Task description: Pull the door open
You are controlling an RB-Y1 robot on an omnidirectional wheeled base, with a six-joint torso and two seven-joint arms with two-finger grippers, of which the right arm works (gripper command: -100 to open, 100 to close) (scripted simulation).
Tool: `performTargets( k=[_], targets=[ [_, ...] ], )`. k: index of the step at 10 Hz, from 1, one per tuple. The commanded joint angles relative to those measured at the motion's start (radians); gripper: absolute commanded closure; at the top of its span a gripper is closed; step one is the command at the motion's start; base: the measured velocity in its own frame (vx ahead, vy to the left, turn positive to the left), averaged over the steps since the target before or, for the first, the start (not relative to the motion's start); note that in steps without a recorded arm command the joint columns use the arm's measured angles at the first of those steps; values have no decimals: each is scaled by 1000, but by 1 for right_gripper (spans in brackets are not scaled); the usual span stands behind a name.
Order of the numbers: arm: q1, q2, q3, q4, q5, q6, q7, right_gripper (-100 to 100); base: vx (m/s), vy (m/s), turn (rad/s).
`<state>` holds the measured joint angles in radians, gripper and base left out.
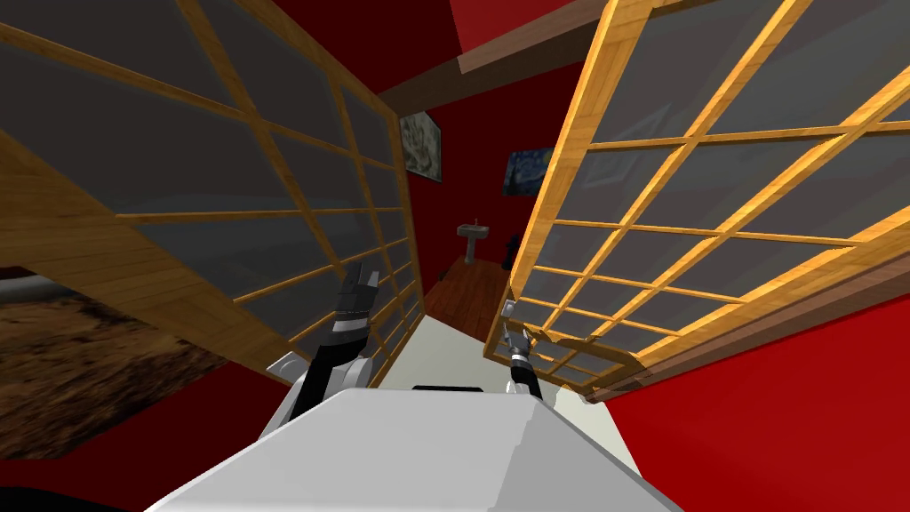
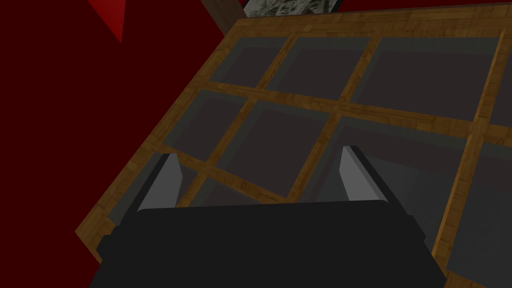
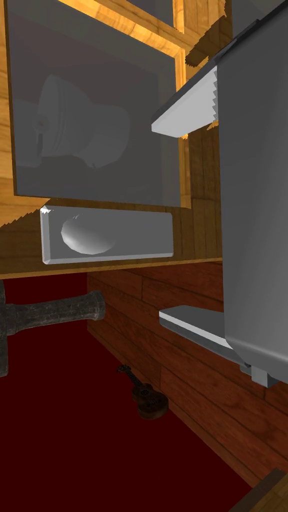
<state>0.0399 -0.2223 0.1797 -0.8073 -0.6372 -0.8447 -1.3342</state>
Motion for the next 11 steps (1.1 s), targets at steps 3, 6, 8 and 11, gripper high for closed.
performTargets(
  k=[3,6,8,11],
  targets=[
    [13,-38,-15,20,-11,-15,-42,-100,174,-13,104],
    [27,-79,-32,41,-23,-32,-87,-100,204,-7,122],
    [32,-83,-35,34,-25,-27,-87,-100,164,-5,44],
    [32,-83,-35,34,-25,-27,-87,100,-28,-6,-3]
  ],
)
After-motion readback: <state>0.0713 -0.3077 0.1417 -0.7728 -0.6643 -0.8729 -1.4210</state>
